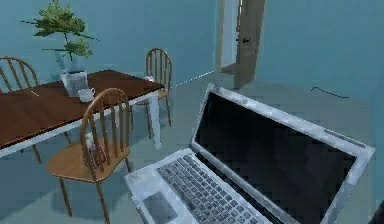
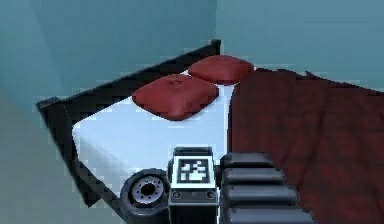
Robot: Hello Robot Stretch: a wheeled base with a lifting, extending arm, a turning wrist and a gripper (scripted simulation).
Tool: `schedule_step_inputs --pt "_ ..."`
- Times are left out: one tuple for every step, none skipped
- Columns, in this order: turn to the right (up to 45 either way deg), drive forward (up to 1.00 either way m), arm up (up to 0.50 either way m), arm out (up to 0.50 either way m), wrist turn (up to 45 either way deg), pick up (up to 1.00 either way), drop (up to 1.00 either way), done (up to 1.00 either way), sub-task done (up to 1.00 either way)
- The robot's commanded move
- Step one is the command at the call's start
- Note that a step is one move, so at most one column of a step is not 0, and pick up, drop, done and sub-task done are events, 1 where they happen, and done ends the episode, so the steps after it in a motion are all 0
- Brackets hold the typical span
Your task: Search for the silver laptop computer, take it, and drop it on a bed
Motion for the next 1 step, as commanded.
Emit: schedule_step_inputs --pt "-9.0 0.00 0.00 0.00 0.0 0.00 0.00 0.00 0.00"
